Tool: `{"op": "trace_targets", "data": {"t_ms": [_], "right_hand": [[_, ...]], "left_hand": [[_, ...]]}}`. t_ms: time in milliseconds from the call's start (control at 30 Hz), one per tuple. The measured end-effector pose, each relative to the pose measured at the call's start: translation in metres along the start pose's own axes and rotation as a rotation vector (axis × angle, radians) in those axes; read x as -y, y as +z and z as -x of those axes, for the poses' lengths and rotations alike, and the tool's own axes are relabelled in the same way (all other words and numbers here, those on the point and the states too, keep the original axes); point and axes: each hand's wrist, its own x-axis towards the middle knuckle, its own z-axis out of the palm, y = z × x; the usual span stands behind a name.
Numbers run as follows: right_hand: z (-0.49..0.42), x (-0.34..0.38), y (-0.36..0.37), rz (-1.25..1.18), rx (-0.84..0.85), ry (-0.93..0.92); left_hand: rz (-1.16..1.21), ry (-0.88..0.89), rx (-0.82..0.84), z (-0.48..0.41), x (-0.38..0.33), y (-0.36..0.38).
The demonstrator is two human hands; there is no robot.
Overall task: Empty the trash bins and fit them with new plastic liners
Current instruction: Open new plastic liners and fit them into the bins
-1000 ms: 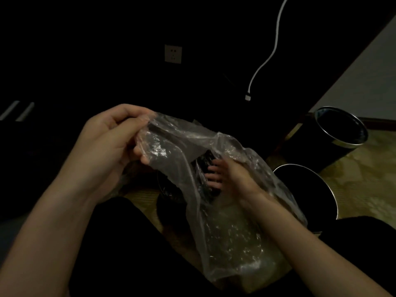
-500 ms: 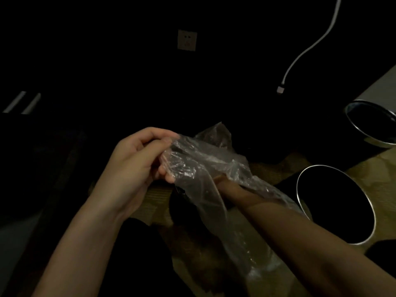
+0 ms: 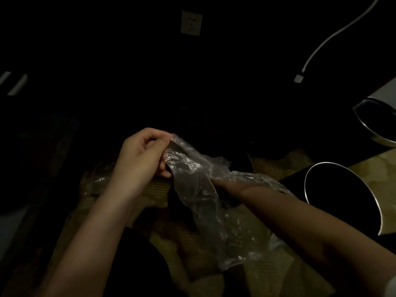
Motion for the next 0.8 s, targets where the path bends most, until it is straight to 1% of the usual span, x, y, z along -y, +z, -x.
{"op": "trace_targets", "data": {"t_ms": [33,100,167,200,233,300,333,367,400,433,467,533,600,667,733,800], "right_hand": [[0.001,0.006,0.0,0.051,0.029,-0.016],[0.012,0.025,-0.006,0.305,0.121,-0.139],[0.029,0.042,-0.017,0.432,0.125,-0.312],[0.04,0.047,-0.025,0.452,0.095,-0.402],[0.049,0.047,-0.034,0.414,0.069,-0.478],[0.068,0.046,-0.047,0.186,0.035,-0.6],[0.074,0.045,-0.052,0.077,0.003,-0.652],[0.077,0.044,-0.056,0.012,-0.06,-0.713],[0.078,0.044,-0.059,-0.009,-0.148,-0.771],[0.076,0.041,-0.06,-0.007,-0.227,-0.811],[0.073,0.039,-0.062,0.003,-0.292,-0.832],[0.061,0.032,-0.066,0.053,-0.418,-0.851],[0.045,0.026,-0.071,0.125,-0.54,-0.844],[0.029,0.023,-0.078,0.222,-0.619,-0.802],[0.016,0.021,-0.083,0.335,-0.648,-0.77],[0.005,0.02,-0.085,0.414,-0.658,-0.775]], "left_hand": [[-0.043,0.01,-0.052,0.0,0.0,0.0],[-0.229,0.107,-0.186,0.005,-0.003,0.001],[-0.433,0.264,-0.297,0.016,-0.013,0.006],[-0.508,0.361,-0.334,0.024,-0.021,0.01],[-0.561,0.467,-0.357,0.032,-0.028,0.015],[-0.667,0.654,-0.325,0.047,-0.04,0.033],[-0.748,0.732,-0.249,0.051,-0.039,0.042],[-0.827,0.781,-0.127,0.054,-0.036,0.052],[-0.891,0.776,0.028,0.053,-0.029,0.061],[-0.948,0.733,0.181,0.051,-0.019,0.068],[-1.013,0.685,0.293,0.047,-0.007,0.072],[-1.16,0.62,0.399,0.035,0.023,0.073],[-1.268,0.543,0.451,0.022,0.047,0.066],[-1.311,0.473,0.458,0.008,0.065,0.056],[-1.295,0.398,0.436,-0.004,0.081,0.047],[-1.226,0.313,0.38,-0.016,0.092,0.041]]}}
